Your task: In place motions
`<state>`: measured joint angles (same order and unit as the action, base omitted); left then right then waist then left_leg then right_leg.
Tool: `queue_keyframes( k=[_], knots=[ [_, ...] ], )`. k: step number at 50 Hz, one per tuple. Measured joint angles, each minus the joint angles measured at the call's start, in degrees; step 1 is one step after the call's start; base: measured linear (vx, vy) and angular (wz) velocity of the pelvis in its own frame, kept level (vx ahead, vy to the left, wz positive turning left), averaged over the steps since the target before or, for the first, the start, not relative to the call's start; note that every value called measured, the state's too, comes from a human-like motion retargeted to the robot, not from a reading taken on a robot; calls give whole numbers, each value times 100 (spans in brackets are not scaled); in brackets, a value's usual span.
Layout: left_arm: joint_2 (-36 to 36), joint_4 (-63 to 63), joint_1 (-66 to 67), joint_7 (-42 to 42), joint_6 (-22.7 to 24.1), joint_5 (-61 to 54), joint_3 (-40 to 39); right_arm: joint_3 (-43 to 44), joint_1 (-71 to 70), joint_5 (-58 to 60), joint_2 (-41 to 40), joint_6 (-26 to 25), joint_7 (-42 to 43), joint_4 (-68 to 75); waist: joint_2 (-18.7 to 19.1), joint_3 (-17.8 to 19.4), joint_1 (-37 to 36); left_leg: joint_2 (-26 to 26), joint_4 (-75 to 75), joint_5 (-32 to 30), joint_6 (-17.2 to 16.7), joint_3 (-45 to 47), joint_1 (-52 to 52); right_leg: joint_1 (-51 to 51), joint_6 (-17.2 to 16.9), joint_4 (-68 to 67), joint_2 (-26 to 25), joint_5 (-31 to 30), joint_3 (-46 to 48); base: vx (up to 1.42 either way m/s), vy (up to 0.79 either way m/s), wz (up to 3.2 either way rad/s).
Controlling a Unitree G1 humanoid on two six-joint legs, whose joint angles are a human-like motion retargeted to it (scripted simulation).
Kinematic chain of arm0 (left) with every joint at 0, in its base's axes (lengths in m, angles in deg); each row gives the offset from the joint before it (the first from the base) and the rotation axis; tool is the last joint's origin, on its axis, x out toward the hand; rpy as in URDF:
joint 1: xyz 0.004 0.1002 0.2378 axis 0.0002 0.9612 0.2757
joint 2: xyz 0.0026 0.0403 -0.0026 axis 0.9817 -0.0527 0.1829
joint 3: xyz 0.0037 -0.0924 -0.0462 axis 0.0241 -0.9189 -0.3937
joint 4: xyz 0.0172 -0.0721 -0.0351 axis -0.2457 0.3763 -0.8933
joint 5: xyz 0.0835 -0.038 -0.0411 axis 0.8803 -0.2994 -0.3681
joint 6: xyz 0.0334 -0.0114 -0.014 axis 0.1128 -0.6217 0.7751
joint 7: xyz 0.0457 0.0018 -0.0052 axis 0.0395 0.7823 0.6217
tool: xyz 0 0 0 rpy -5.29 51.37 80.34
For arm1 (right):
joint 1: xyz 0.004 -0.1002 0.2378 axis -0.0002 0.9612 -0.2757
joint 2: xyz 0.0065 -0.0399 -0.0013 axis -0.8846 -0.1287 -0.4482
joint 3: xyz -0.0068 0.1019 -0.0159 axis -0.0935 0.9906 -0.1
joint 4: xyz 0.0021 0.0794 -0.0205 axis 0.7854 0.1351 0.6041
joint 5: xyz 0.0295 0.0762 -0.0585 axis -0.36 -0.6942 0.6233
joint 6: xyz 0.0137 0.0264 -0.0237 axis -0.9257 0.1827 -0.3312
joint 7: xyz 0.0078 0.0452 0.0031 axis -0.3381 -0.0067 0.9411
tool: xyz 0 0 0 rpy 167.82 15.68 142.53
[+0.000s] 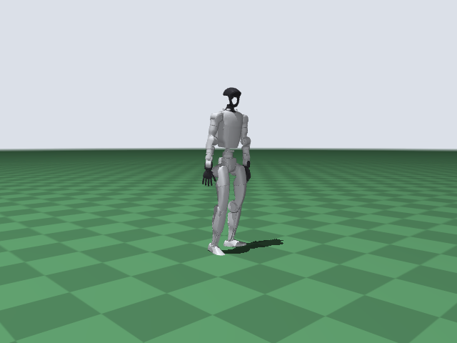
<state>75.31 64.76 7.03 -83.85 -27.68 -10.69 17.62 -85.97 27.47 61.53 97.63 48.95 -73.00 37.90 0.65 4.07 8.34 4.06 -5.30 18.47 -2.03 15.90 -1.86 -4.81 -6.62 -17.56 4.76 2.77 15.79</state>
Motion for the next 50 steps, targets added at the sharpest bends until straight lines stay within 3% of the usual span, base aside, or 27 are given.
queue_keyframes(
  k=[4,7,11,15,18,22,25,30,33,36,41,45,50],
  knots=[
    [91,125,-51,4,-63,-86,33,106,130,-209,65,-136,-138,414,-249,-69,-58,-309,42,0,1,19,-68,465,335,825,-4,-112,334,-1,-5,1],
    [158,229,-134,111,-140,-6,83,271,209,-279,131,-341,-440,702,-447,-170,-432,-557,231,-47,-20,244,-218,611,258,1199,105,-260,261,3,-4,-53],
    [-69,299,-87,355,-99,-263,-99,416,261,15,236,-545,-709,751,-352,-350,-510,-516,258,-83,-52,260,-84,509,284,1358,125,-407,403,-3,-4,-3],
    [-123,236,-22,21,18,-404,-136,194,163,413,332,-584,-780,443,-198,-232,-239,-393,255,-109,-94,245,-97,510,347,1351,11,-438,397,-6,-10,2],
    [-73,164,5,243,28,-69,107,141,88,667,339,-713,-927,247,-125,-140,-143,-315,246,-126,-136,251,-138,547,395,1362,-60,-459,415,-6,-11,-2],
    [-36,29,187,585,69,76,328,20,-31,405,238,-684,-916,381,-88,-117,-135,-208,168,-127,-197,293,-180,588,471,1386,-143,-468,404,-2,-15,-7],
    [-85,-26,370,681,115,-199,69,-140,-262,-205,77,-697,-854,759,-58,-80,-110,-66,-72,-63,-270,337,-140,600,504,1380,-194,-466,336,-4,-17,-11],
    [-213,120,655,819,214,-905,-534,-488,-659,-1230,-229,-700,-1195,986,-211,96,-251,43,-1076,-234,-223,433,179,703,550,1406,-63,-461,207,-8,-15,-14],
    [-160,255,735,729,214,-983,-617,-626,-896,-1396,-431,-658,-1551,674,-424,319,-387,204,-2616,-1041,-91,261,994,825,516,1484,155,-447,241,-18,-21,26],
    [-46,392,835,615,176,-815,-569,-675,-1149,-1529,-578,-505,-1883,311,-547,446,-683,417,-3973,-1732,316,263,1884,835,507,1548,241,-426,281,-18,-18,26],
    [-2,646,1160,287,-66,-488,-632,-443,-1679,-1839,-834,-453,-2225,7,-524,544,-1387,705,-5463,-1020,294,483,2797,836,586,1536,292,-413,252,-10,-6,-23],
    [-26,646,1474,61,-246,-242,-710,-471,-1950,-2242,-994,-458,-2434,-333,-476,480,-1500,612,-6160,-842,201,285,3409,788,668,1531,288,-396,202,-1,-1,10],
    [-92,646,1685,40,-221,-214,-836,-563,-1971,-2235,-1062,-296,-2491,-743,-411,333,-1539,596,-6180,-772,199,233,3381,769,692,1552,285,-395,253,5,2,18]
  ],
)
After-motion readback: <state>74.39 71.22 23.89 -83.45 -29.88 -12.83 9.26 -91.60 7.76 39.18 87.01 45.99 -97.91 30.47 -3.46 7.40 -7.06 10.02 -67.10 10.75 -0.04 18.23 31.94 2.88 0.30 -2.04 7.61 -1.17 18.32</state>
